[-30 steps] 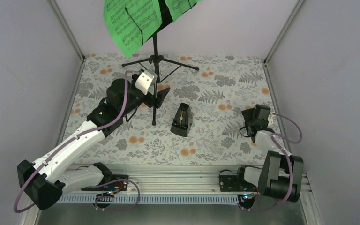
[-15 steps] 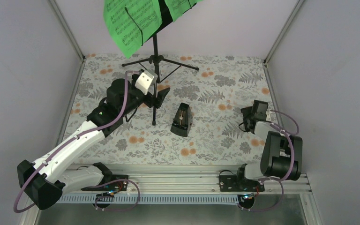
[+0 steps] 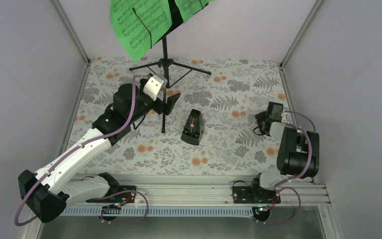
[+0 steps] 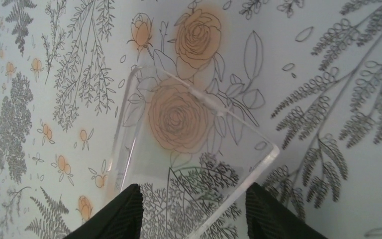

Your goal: Pack up the instrument practice props

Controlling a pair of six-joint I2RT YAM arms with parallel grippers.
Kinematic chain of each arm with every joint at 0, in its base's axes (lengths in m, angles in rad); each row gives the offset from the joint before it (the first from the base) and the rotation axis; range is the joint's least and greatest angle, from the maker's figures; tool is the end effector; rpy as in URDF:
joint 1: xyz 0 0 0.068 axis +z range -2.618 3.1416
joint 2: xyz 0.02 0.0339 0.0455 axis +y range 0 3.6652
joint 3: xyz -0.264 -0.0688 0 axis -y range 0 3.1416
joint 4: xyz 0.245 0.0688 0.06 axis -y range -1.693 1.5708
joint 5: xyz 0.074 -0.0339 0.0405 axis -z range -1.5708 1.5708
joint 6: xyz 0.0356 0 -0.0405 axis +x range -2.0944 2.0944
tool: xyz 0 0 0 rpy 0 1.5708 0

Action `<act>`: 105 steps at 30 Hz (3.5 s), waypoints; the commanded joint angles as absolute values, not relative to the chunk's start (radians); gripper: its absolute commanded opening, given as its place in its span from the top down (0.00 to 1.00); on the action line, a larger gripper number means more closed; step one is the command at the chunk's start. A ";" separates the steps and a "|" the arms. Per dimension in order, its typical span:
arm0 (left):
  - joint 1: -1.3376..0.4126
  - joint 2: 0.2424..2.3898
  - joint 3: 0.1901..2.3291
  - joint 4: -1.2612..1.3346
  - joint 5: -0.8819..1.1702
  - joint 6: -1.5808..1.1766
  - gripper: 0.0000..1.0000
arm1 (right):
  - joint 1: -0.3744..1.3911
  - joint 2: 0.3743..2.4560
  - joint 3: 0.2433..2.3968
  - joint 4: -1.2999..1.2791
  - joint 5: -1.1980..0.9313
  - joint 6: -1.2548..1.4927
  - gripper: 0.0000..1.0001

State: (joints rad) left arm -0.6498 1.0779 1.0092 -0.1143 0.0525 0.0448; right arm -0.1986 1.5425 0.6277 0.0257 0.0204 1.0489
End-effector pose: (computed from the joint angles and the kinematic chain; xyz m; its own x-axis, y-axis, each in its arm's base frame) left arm 0.1990 -0.1536 0.3692 -0.1159 0.1442 -0.9827 0.6511 0.7582 0.0345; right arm 0.2730 -0.0557 0.1347 -0.1976 0.9238 -0.3279 0.7645 0.3546 0.5383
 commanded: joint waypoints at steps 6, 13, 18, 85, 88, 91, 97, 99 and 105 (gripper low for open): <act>-0.646 1.071 1.009 -0.114 0.041 0.050 0.04 | -0.208 1.649 0.720 -0.014 0.010 0.890 0.76; -0.646 1.071 1.007 -0.114 0.041 0.050 0.04 | -0.209 1.705 0.757 -0.039 -0.021 0.819 0.96; -0.646 1.074 1.008 -0.114 0.041 0.051 0.04 | -0.206 1.706 0.769 -0.052 -0.025 0.778 0.96; -0.701 1.098 0.986 -0.091 0.071 0.080 0.04 | 0.745 1.505 0.670 -0.721 -0.010 0.694 0.96; -0.703 1.100 0.985 -0.090 0.072 0.082 0.04 | 0.770 1.486 0.668 -0.732 -0.011 0.696 0.96; -0.706 1.103 0.985 -0.091 0.064 0.084 0.04 | 0.795 1.475 0.671 -0.735 -0.026 0.702 0.96; -0.715 1.101 0.977 -0.087 0.021 0.085 0.05 | 0.862 1.462 0.667 -0.679 -0.077 0.674 0.96; -0.720 1.094 0.973 -0.080 0.007 0.080 0.05 | 0.885 1.466 0.675 -0.654 -0.085 0.661 0.96; -0.724 1.043 0.979 -0.075 0.026 -0.007 0.05 | 0.935 1.512 0.724 -0.601 -0.097 0.597 0.96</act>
State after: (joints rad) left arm -0.7204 1.1000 0.9756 -0.0990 0.0277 0.0597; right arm 0.9001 1.4601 0.7086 -0.6201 -0.0776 0.6544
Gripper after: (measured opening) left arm 0.951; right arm 0.041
